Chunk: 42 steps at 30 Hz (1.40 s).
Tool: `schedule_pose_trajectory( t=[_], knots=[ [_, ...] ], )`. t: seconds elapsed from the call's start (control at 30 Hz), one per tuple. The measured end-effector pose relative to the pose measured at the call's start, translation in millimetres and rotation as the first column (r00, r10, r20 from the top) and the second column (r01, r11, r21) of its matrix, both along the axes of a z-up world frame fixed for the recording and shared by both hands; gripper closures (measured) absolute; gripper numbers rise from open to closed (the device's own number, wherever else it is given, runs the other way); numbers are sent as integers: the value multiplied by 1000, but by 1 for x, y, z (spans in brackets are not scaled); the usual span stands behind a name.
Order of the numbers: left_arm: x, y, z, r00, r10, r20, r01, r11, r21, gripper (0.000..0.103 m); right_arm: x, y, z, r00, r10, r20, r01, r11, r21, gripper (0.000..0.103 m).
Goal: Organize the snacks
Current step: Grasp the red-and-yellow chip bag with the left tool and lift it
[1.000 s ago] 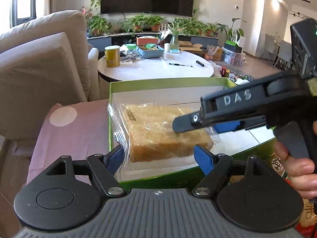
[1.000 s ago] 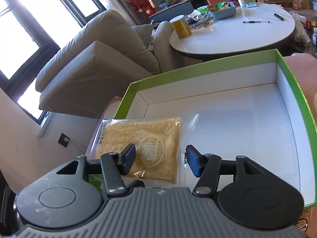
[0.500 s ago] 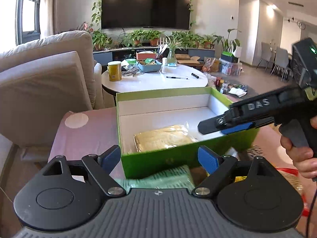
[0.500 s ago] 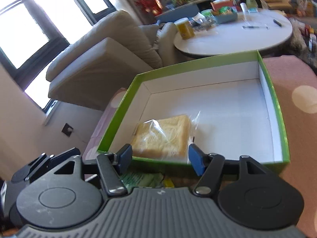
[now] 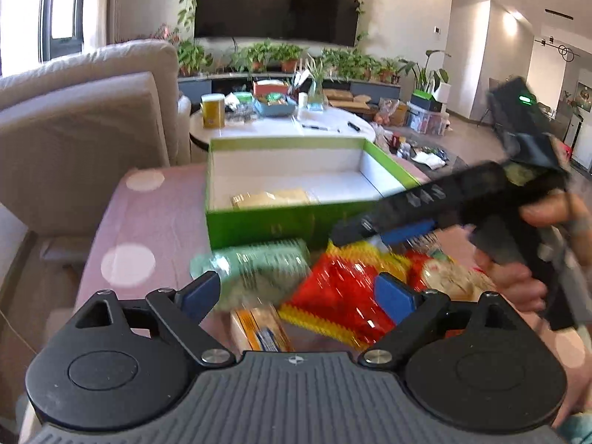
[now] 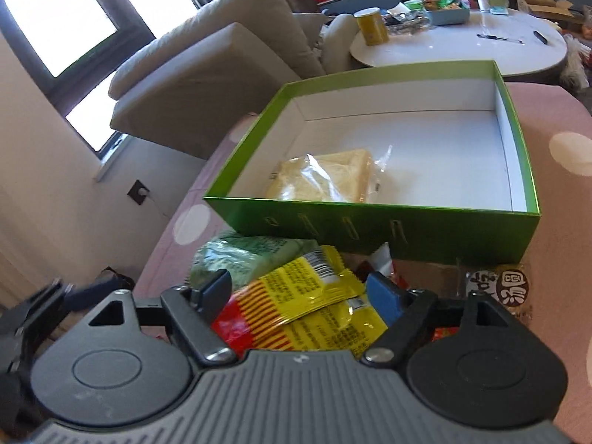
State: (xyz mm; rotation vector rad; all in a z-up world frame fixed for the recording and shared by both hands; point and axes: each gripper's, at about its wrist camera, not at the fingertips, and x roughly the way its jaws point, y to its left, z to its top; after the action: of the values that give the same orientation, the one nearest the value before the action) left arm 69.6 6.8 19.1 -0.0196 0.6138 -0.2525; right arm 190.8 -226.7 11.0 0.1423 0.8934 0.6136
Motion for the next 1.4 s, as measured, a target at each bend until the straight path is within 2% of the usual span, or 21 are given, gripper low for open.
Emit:
schedule_pose_trajectory(
  t=[0.2,0.37,0.47,0.57,0.63,0.7,0.8,0.87,0.97,1.07,1.13,1.2,1.37,1.4],
  knots=[
    [-7,-16,-12,996,-56,-62,55,998,-15,13,8,2,-7,999,21,-29,-21,1000,10,10],
    [-6,-32,-28,991,-82,-108,86,996,38,13,2,4,-9,995,64,-77,-63,998,11,11],
    [2,-35,-35,990,-68,-120,75,996,53,14,-5,1,-12,994,73,-84,-72,997,10,12],
    [6,-34,-38,993,-63,-103,70,995,68,24,-11,-4,-10,992,80,-94,-78,997,22,17],
    [7,-31,-37,993,-65,-95,73,994,85,35,-15,-8,-8,990,92,-105,-89,996,30,22],
    [5,-27,-34,995,-51,-80,59,993,105,39,-19,-9,-5,988,114,-105,-111,993,40,26],
    [3,-20,-31,998,-8,-59,16,990,141,39,-23,-10,0,988,132,-81,-129,991,44,26],
    [5,-12,-29,998,24,-58,-16,991,132,39,-20,-9,-1,991,119,-67,-117,992,37,25],
    [3,-7,-26,998,38,-50,-32,992,121,39,-9,-10,-8,992,73,-107,-69,997,42,23],
    [4,-7,-23,999,19,-39,-14,993,119,36,2,-12,-20,985,41,-167,-30,997,64,13],
    [5,-9,-22,999,6,-34,-2,994,112,30,8,-15,-24,981,26,-194,-9,996,89,12],
    [7,-15,-23,999,-15,-30,19,993,114,29,13,-15,-26,975,26,-221,-2,994,112,11],
    [24,-24,-32,997,-46,-65,54,990,127,31,17,-9,-28,966,68,-250,-36,991,133,11],
    [28,-23,-34,996,-44,-76,53,991,119,35,16,-7,-27,968,73,-242,-43,991,127,13]
  ],
)
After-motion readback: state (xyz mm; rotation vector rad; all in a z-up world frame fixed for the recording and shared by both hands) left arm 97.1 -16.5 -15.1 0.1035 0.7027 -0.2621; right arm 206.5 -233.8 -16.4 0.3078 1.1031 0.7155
